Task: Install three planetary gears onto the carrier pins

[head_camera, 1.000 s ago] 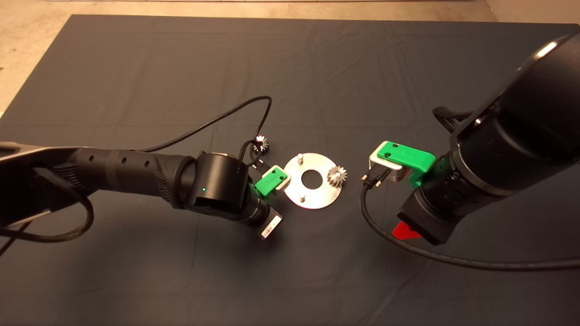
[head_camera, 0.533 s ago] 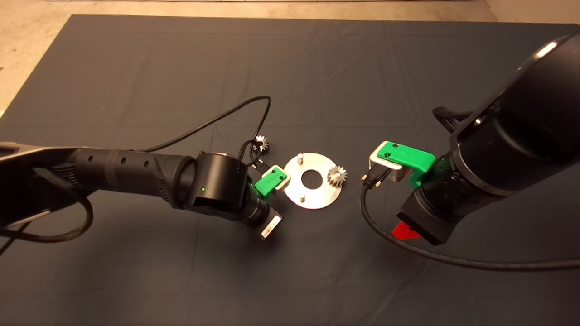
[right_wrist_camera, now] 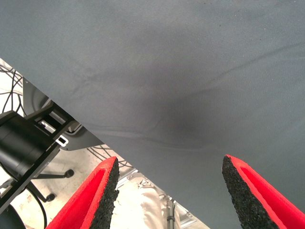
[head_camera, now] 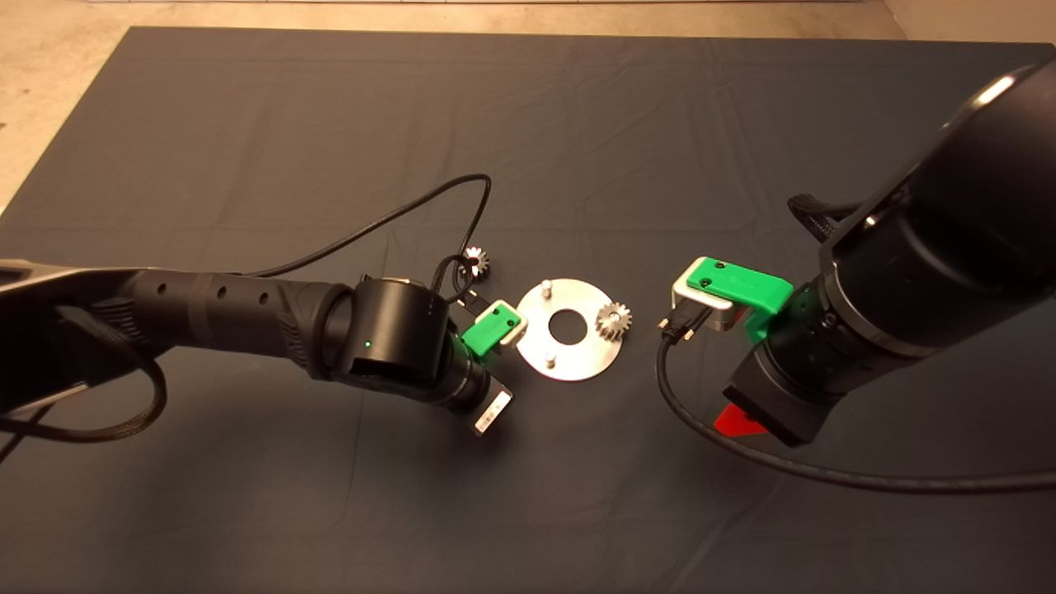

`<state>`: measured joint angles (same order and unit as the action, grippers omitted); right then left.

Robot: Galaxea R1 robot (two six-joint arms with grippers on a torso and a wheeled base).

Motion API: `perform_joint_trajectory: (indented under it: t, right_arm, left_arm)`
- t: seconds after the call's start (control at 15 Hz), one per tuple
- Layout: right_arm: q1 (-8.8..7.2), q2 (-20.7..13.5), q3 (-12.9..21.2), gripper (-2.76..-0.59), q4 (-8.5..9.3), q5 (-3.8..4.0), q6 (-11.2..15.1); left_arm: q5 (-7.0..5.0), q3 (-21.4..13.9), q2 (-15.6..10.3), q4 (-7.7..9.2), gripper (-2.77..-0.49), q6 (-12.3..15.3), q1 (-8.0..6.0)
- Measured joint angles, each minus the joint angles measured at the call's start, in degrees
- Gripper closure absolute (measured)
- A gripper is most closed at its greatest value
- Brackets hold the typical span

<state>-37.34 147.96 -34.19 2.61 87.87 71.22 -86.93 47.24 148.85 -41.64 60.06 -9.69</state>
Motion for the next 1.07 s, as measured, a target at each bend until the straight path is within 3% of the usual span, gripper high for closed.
perform_joint_trajectory:
  t: [0.2,0.47,0.73,1.07]
  right_arm:
    - [0.0,-0.02,0.0,-1.6,0.0,0.0,-0.02]
    - [-0.11,-0.02,0.0,-1.6,0.0,0.0,-0.02]
    - [-0.15,-0.02,0.0,-1.6,0.02,-0.02,-0.01]
    - [-0.15,-0.02,0.0,-1.6,0.02,-0.02,-0.02]
  left_arm:
    - [-0.08,0.0,0.05,0.13,-0.88,0.06,-0.16]
    - [-0.67,0.02,0.68,0.85,-0.88,0.33,-3.51]
    - [-0.55,0.06,2.1,4.01,-0.88,0.44,-5.25]
    - [-0.74,0.68,3.73,7.44,-0.87,0.51,-8.47]
